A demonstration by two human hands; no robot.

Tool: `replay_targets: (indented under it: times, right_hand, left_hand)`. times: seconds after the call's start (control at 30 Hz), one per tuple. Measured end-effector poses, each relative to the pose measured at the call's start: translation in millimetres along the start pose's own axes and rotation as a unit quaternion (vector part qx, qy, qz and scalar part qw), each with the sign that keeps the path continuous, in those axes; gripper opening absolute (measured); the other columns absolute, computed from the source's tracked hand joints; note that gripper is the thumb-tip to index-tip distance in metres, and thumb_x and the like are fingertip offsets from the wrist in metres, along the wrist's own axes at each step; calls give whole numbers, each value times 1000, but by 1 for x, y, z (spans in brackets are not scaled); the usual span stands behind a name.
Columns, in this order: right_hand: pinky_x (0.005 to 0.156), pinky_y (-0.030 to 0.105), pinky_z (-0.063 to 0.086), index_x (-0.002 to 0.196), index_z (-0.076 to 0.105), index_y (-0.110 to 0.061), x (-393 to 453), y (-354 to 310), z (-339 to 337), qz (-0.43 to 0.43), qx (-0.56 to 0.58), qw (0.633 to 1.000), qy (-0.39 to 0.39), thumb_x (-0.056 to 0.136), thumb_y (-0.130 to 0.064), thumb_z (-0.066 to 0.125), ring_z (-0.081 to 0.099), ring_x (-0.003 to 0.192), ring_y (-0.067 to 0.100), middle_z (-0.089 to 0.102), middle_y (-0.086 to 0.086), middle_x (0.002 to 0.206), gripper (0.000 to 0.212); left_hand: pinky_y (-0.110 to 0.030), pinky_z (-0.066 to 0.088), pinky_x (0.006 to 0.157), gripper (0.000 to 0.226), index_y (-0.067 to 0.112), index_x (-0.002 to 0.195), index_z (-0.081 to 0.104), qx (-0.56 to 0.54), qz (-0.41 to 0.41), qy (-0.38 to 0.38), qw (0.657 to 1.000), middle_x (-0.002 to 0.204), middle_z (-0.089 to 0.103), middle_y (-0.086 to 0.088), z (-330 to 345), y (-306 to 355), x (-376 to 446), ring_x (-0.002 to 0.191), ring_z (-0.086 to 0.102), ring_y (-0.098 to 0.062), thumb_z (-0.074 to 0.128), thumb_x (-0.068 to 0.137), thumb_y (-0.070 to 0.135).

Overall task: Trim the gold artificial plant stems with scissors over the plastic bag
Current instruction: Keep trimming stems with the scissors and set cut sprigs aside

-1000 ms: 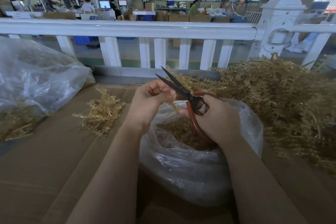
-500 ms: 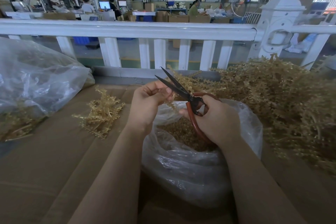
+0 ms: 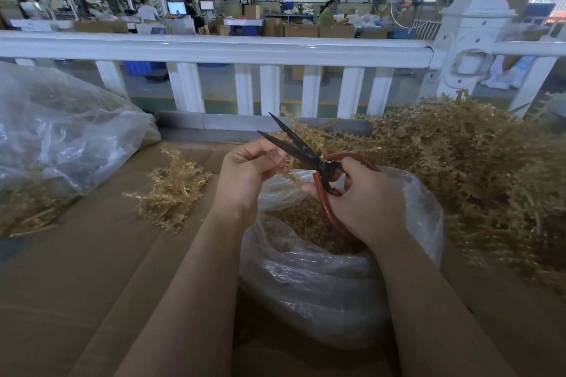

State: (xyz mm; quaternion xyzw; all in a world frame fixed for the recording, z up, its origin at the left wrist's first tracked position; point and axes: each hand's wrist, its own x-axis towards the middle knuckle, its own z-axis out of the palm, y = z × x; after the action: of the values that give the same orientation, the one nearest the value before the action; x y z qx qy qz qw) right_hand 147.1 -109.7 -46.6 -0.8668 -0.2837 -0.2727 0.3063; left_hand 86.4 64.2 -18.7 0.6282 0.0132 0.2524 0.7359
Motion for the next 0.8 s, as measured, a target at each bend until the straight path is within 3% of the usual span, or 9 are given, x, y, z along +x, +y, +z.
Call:
replay_targets:
  times: [0.2,0.37,0.47,0.57,0.7,0.8]
  right_hand:
    - [53,22,43,80,60,-28,1,0,1,-6,1,1000,-1,76,-84,51,53,61,5,51,-17,61,57]
    - [50,20,40,71,54,-30,0,1,1,-17,-2,1000,20,80,-73,65,52,57,6,49,-18,59,45]
    - [52,23,45,72,59,-26,1,1,3,-15,-7,1000,23,80,-74,64,55,58,8,57,-15,62,49]
    - [49,23,41,69,57,-24,1,3,3,-10,-18,999,28,81,-73,64,51,54,8,50,-14,57,51]
    - [52,28,48,71,61,-21,0,6,2,-2,-14,1000,23,77,-86,47,53,56,9,55,-12,59,67]
    - [53,26,49,74,62,-26,0,5,1,-1,5,1000,10,75,-87,47,55,59,5,59,-14,62,63]
  left_hand:
    - [-17,51,73,27,23,75,78,-23,-5,-17,1000,84,73,5,-1,1,-1,81,61,-8,63,90,5]
    - [-17,52,72,16,16,83,77,-49,-14,-16,999,81,73,2,0,0,-1,76,61,-9,65,88,6]
    - [-18,50,74,12,13,89,74,-42,-16,-15,999,78,71,3,0,-1,-1,76,58,-10,64,89,7]
    - [-18,50,75,11,11,90,71,-21,-2,-30,999,78,71,5,-1,1,-1,73,61,-7,62,90,5]
    - [-27,46,80,13,8,85,69,-12,5,-36,999,81,63,-11,-2,2,-1,74,50,-23,70,81,20]
    - [-24,49,78,14,9,85,69,-4,18,-39,999,79,62,-11,-4,1,-1,70,57,-14,69,80,22]
